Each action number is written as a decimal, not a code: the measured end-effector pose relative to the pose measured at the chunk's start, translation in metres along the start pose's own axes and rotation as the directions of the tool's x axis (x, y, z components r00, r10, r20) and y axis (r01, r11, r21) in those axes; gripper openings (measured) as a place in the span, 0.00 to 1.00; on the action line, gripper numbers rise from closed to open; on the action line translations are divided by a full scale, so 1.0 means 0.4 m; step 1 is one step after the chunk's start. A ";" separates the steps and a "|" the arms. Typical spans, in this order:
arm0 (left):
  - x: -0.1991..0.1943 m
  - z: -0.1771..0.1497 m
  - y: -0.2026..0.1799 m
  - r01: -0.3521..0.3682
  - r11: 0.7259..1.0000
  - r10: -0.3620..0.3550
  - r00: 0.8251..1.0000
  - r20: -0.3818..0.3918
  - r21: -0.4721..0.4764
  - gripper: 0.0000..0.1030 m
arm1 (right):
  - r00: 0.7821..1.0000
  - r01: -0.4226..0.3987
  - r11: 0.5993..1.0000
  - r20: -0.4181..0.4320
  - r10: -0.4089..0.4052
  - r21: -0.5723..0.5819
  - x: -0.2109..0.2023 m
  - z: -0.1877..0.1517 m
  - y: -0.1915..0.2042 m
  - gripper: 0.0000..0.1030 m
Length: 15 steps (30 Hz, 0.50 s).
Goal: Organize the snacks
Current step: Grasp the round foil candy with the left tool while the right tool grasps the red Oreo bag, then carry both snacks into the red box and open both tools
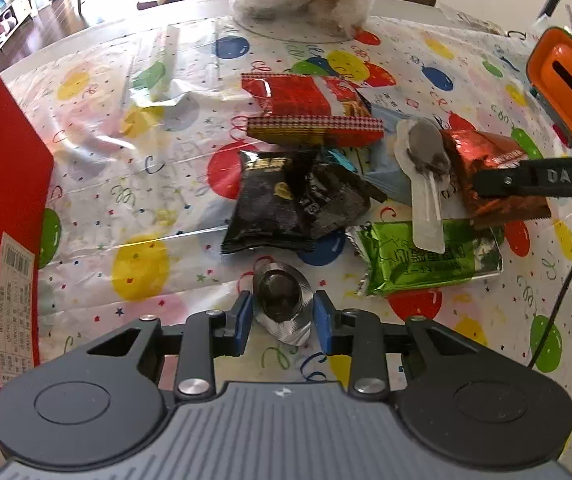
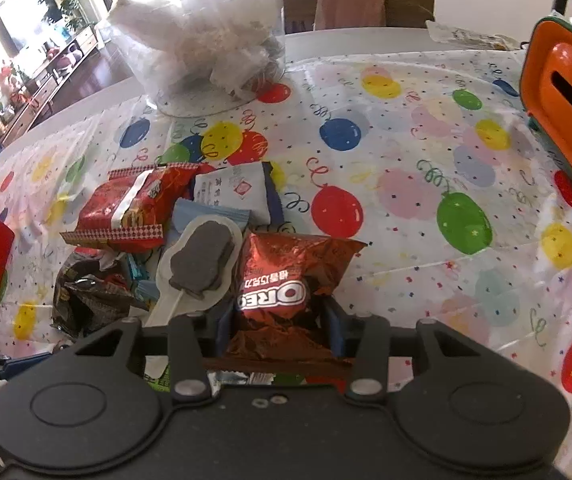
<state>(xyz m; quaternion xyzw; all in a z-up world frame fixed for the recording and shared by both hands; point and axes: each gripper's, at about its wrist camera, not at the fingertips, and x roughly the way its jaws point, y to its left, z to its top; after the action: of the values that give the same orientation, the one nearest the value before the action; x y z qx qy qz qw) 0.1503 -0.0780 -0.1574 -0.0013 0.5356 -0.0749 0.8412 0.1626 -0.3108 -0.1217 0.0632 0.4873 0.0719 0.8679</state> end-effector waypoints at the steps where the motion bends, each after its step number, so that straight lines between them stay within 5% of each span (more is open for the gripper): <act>1: -0.005 0.000 0.006 0.003 1.000 -0.003 1.000 0.002 -0.005 0.31 | 1.000 0.003 1.000 0.006 -0.003 -0.001 -0.008 -0.001 0.001 0.43; 15: -0.143 0.017 0.086 0.041 0.999 -0.041 0.997 0.063 -0.001 0.31 | 0.992 -0.044 0.999 0.115 0.047 -0.028 -0.181 -0.013 0.063 0.43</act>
<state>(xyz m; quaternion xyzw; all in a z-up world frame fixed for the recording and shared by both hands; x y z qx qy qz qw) 0.1371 -0.0372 -0.1058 -0.0158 0.5089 -0.0914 0.8558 0.1191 -0.2993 -0.0591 0.0672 0.4337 0.0939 0.8936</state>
